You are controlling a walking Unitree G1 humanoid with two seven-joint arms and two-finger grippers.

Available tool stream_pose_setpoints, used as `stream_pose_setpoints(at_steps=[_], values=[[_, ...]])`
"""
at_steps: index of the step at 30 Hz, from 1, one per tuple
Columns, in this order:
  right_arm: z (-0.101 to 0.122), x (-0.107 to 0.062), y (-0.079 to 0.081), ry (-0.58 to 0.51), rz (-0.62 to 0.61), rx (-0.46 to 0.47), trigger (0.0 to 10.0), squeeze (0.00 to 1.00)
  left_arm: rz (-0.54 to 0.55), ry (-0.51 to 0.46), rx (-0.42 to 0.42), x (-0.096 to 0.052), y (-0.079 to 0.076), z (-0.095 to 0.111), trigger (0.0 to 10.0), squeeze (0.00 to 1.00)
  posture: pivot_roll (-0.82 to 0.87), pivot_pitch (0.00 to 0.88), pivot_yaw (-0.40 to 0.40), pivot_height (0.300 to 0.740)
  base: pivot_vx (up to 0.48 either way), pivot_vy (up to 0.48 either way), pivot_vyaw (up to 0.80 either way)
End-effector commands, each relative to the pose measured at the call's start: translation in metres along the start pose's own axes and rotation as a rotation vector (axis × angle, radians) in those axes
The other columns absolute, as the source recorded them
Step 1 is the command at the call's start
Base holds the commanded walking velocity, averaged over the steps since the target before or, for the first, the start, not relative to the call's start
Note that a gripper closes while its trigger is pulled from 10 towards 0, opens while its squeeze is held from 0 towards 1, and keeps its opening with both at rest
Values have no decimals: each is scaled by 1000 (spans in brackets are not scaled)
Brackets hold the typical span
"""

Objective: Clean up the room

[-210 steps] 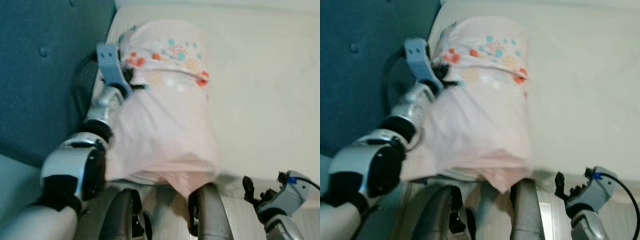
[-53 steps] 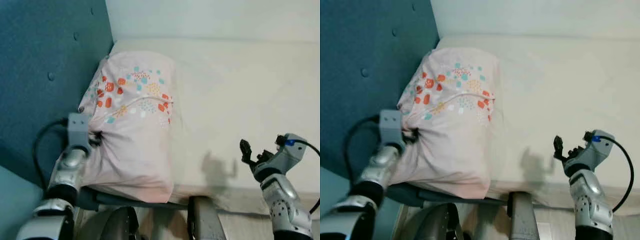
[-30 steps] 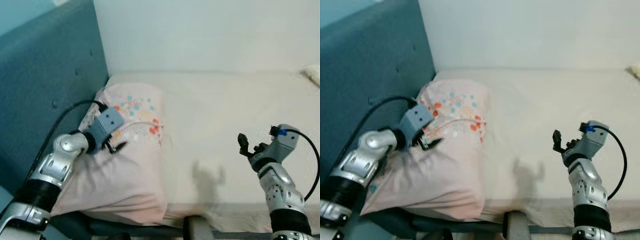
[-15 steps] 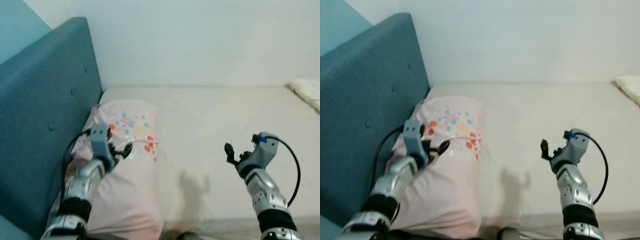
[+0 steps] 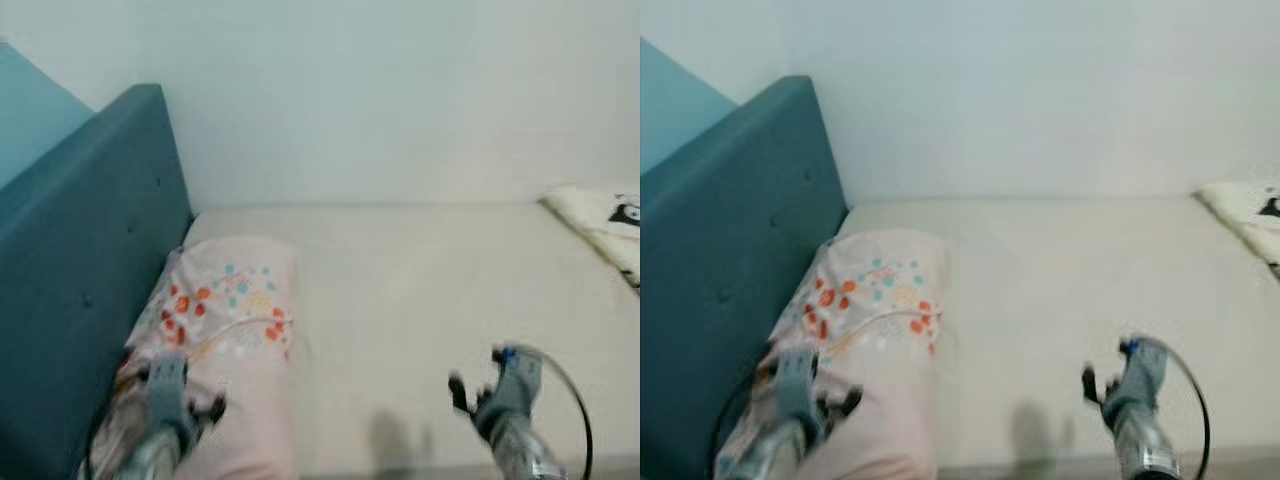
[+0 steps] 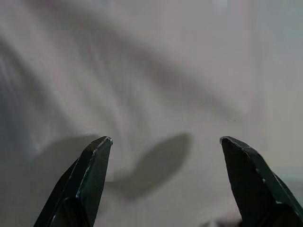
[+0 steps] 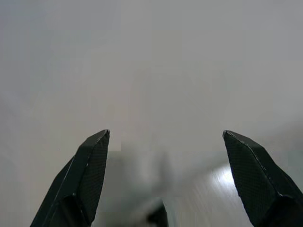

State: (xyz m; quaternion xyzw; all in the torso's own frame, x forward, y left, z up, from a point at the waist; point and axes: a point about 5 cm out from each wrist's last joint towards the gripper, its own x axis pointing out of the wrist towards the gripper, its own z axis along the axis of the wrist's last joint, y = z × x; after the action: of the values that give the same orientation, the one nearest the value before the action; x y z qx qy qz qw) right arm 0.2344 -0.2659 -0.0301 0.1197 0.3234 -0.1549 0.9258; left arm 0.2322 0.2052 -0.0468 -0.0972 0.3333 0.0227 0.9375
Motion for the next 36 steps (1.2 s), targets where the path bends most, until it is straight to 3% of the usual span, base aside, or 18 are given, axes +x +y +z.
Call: stream_pose_setpoints(at_steps=[1, 3, 4, 6, 18, 27, 36], values=[[-20, -3, 0, 72, -24, -32, 10000, 0, 32, 47, 17, -4, 5, -13, 10000, 0, 8, 0, -6, 740, 0, 0, 0], [-31, -6, -5, 117, -51, -44, 10000, 0, 47, 82, 22, -6, 7, -21, 10000, 0, 8, 0, -6, 740, 0, 0, 0], [-55, -13, -14, 212, -101, -40, 10000, 0, 80, 163, 18, -13, 12, -41, 10000, 0, 11, 0, -8, 740, 0, -480, 0], [-72, -20, -20, 268, -127, -40, 10000, 0, 107, 219, 21, -18, 15, -55, 10000, 0, 10, 0, -6, 740, 0, -480, 0], [-123, -46, -31, 442, -163, -75, 10000, 0, 164, 343, 65, -35, 29, -84, 10000, 0, 3, 0, 3, 740, 0, -480, 0], [-135, -53, -32, 489, -161, -108, 10000, 0, 181, 358, 70, -38, 35, -86, 10000, 0, 6, 0, 2, 740, 0, -480, 0], [-138, -60, -49, 502, -195, -114, 10000, 0, 166, 382, 96, -40, 34, -90, 10000, 0, -11, 0, -1, 740, 0, -480, 0]])
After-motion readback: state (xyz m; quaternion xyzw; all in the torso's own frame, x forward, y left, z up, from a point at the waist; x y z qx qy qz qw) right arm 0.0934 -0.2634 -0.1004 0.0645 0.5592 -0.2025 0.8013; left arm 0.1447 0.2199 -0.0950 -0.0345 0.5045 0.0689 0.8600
